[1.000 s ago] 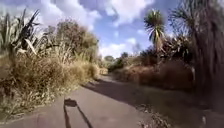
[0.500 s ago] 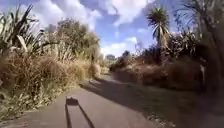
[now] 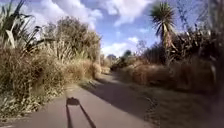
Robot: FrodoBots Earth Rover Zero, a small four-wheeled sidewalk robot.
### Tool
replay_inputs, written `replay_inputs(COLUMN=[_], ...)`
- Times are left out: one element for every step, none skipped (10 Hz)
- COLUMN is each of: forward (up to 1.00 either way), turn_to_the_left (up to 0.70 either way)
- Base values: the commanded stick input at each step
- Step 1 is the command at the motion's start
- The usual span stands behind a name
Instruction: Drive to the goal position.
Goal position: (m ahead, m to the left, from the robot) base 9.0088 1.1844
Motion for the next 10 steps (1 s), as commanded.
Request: replay_inputs(forward=[0.70, 0.70, 0.26, 0.00, 0.00, 0.00, 0.00, 0.00, 0.00, 0.00], turn_to_the_left=[0.00, 0.00, 0.00, 0.00, 0.00, 0.00, 0.00, 0.00, 0.00, 0.00])
